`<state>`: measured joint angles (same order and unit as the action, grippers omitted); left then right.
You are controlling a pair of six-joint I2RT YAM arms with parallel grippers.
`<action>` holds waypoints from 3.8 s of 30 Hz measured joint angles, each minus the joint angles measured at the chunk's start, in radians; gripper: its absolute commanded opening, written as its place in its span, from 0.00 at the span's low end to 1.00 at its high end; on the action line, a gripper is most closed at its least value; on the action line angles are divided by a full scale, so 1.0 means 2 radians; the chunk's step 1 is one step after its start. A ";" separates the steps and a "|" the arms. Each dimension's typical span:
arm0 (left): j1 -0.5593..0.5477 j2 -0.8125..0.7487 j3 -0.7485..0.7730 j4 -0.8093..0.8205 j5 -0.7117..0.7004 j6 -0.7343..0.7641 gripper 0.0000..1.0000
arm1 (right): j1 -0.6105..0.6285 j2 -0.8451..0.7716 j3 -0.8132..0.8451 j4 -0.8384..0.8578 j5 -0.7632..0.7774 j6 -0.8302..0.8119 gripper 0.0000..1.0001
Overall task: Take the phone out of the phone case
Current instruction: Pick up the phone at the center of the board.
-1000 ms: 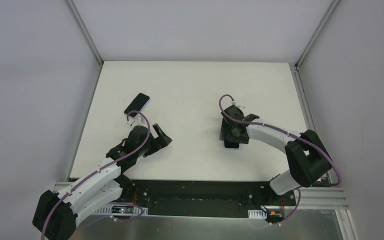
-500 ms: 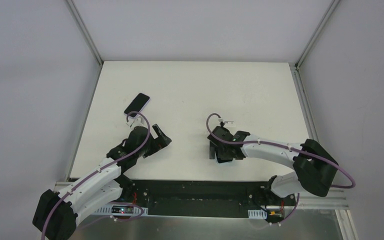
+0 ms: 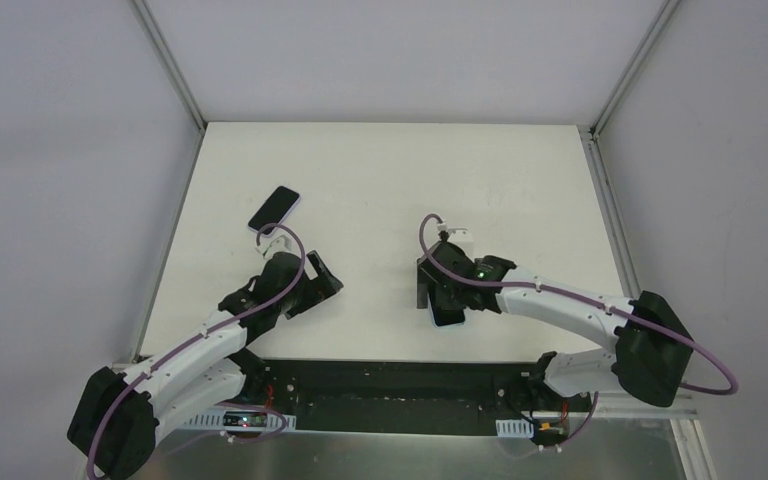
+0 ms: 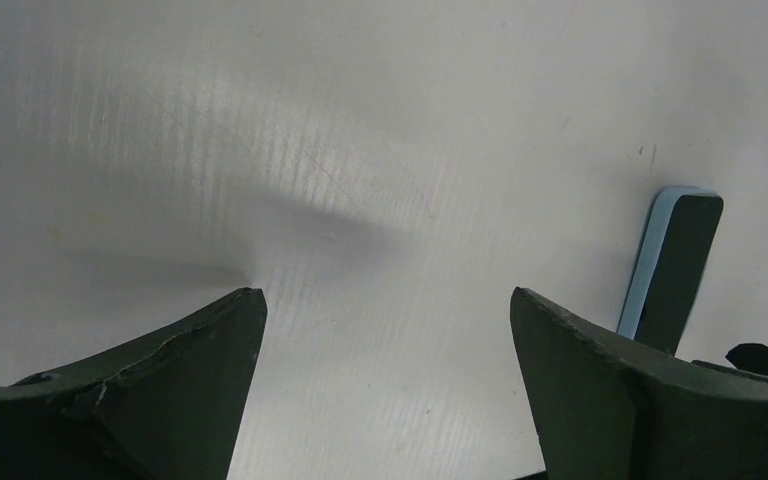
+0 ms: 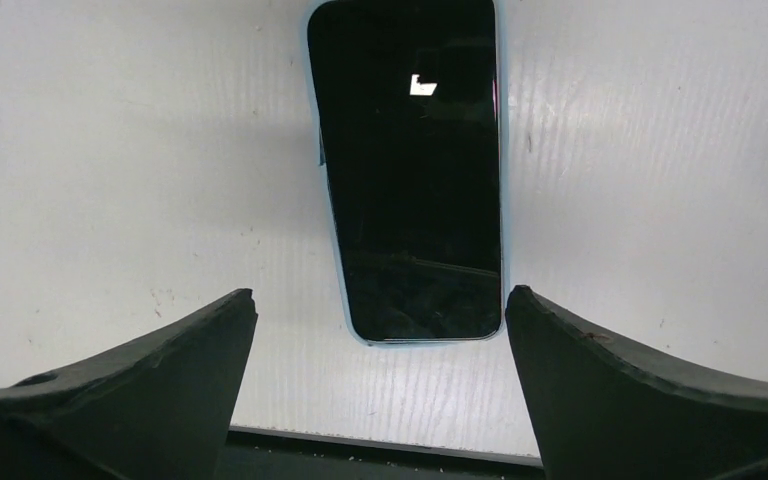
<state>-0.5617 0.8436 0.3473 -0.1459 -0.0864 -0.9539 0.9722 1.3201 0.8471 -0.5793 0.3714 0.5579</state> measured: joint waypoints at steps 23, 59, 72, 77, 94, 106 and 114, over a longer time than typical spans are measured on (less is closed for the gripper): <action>0.000 0.033 0.014 0.002 0.000 0.001 0.96 | -0.054 0.092 0.020 0.017 -0.078 -0.068 1.00; 0.000 0.067 0.026 0.005 0.004 0.006 0.96 | -0.067 0.151 0.055 0.004 -0.083 -0.121 0.80; 0.000 0.073 0.027 0.010 0.010 0.009 0.96 | -0.069 0.146 0.050 0.007 -0.085 -0.123 0.80; 0.000 0.077 0.031 0.010 0.013 0.009 0.96 | -0.068 0.146 0.050 0.007 -0.084 -0.122 0.60; 0.000 0.085 0.047 0.011 0.023 0.012 0.98 | -0.064 0.117 0.029 0.020 -0.086 -0.113 0.00; 0.000 0.095 0.072 0.048 0.066 0.013 0.99 | -0.054 0.025 0.017 0.004 -0.090 -0.102 0.00; -0.026 0.160 0.076 0.193 0.154 0.013 0.99 | -0.003 -0.073 -0.014 0.010 -0.090 -0.102 0.00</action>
<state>-0.6144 1.1637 0.5003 0.2409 0.2226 -0.9276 0.9661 1.1740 0.8181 -0.5598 0.1909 0.3538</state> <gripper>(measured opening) 0.990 0.754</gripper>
